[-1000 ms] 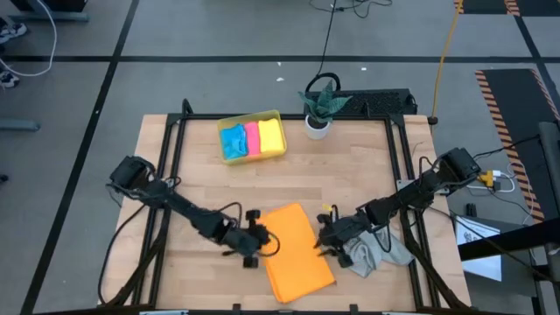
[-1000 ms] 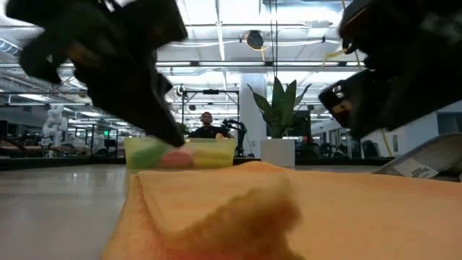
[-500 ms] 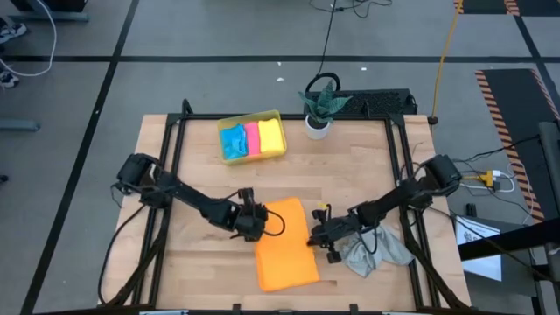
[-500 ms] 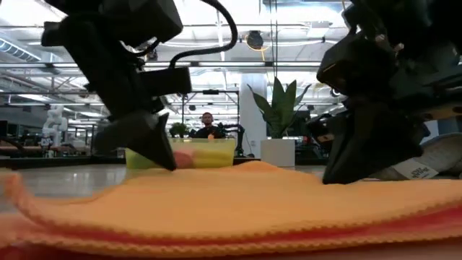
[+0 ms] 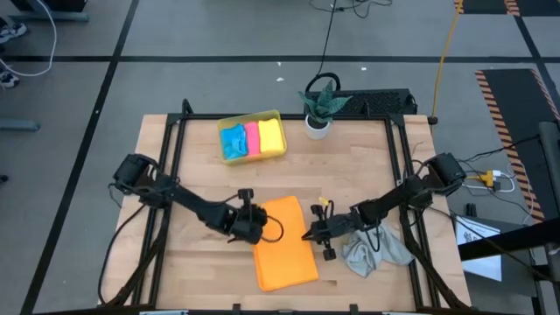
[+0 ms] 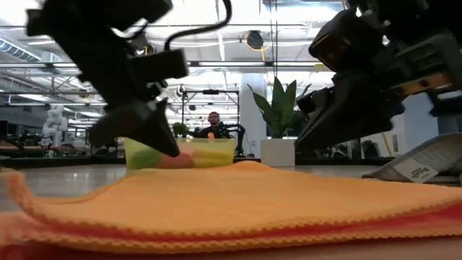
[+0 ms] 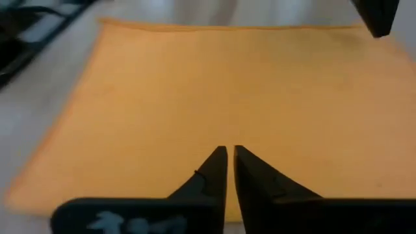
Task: Fold microfiber towels
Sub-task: Fold the orange microfiber cloth
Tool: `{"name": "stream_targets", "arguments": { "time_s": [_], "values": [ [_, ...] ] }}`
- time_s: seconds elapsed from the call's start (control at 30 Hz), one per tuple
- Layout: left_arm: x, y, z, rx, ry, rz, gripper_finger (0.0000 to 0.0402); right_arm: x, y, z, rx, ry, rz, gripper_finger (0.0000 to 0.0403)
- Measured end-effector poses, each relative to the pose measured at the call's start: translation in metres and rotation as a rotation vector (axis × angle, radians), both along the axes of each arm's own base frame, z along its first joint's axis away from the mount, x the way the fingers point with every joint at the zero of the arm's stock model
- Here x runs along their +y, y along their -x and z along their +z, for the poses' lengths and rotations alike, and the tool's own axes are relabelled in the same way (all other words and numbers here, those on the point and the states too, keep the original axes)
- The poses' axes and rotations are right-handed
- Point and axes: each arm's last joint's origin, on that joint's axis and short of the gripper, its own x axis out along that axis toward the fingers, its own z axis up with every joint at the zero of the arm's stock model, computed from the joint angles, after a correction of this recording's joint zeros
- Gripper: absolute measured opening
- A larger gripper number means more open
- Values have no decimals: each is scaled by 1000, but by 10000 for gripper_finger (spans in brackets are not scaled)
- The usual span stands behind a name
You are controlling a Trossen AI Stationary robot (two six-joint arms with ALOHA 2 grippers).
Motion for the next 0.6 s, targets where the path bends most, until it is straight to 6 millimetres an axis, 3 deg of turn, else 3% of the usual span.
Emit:
{"name": "stream_targets", "arguments": {
  "time_s": [0.23,0.37,0.47,0.6],
  "values": [
    [-56,12,4,-54,174,-258,12,11,5,-2,25,-24,124,79],
    [-89,17,9,-96,235,-563,15,15,6,-2,20,-25,141,108],
    [-110,23,11,-143,227,-707,44,15,6,-2,18,-27,141,122],
    [-120,25,11,-194,278,-711,115,15,6,-2,18,-26,142,127]
  ]
}}
